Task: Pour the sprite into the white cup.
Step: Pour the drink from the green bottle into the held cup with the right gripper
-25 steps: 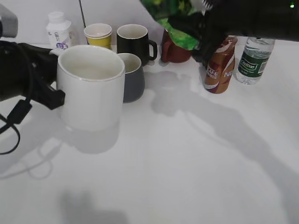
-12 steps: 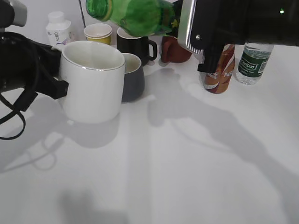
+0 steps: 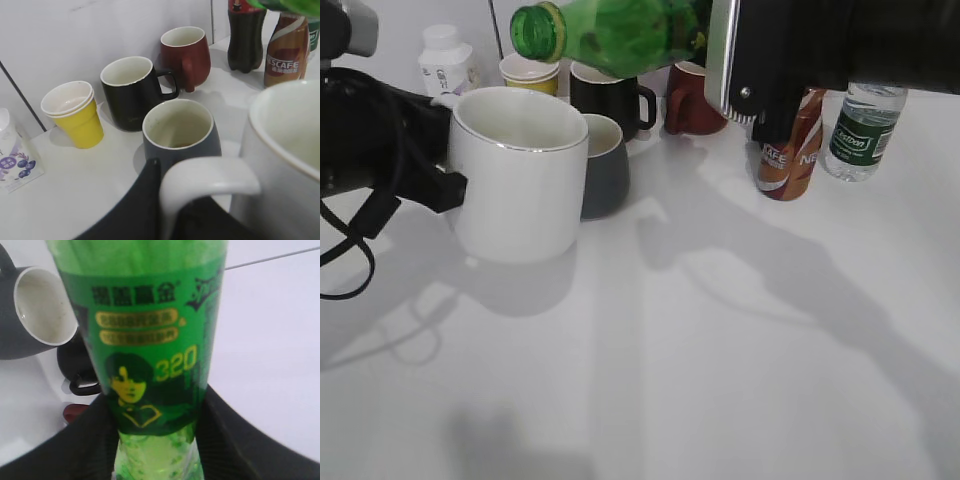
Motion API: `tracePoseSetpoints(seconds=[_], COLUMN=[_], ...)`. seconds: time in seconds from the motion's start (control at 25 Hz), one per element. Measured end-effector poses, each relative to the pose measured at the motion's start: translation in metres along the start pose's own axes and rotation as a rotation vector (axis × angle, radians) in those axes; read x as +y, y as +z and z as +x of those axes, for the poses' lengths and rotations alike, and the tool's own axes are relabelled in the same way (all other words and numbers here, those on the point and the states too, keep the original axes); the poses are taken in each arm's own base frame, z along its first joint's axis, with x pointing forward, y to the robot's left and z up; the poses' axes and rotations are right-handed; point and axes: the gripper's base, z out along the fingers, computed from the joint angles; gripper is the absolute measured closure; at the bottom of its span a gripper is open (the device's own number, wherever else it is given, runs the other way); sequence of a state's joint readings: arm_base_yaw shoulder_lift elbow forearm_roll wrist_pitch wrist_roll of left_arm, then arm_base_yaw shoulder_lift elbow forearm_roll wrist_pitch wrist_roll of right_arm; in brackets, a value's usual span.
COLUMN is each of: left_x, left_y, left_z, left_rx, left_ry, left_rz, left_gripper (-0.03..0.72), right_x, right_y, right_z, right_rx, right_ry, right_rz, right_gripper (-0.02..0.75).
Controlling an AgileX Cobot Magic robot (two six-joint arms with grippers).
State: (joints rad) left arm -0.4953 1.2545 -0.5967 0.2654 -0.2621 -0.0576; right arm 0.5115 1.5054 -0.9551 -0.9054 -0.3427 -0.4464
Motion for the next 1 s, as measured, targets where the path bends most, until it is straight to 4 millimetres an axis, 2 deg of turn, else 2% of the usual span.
tracePoseSetpoints(seconds=[0.68, 1.0], left_x=[-0.001, -0.011], left_y=[0.000, 0.000], left_z=[-0.002, -0.004], left_rx=[-0.023, -0.031], left_ry=[0.042, 0.058], left_rz=[0.013, 0.051], left_gripper=[0.650, 0.650], right_x=[-0.003, -0.008], right_y=[0.000, 0.000], right_z=[0.002, 0.004], right_rx=[0.025, 0.060], right_ry=[-0.122, -0.243], right_rz=[0.036, 0.083], right_gripper=[0.408, 0.409])
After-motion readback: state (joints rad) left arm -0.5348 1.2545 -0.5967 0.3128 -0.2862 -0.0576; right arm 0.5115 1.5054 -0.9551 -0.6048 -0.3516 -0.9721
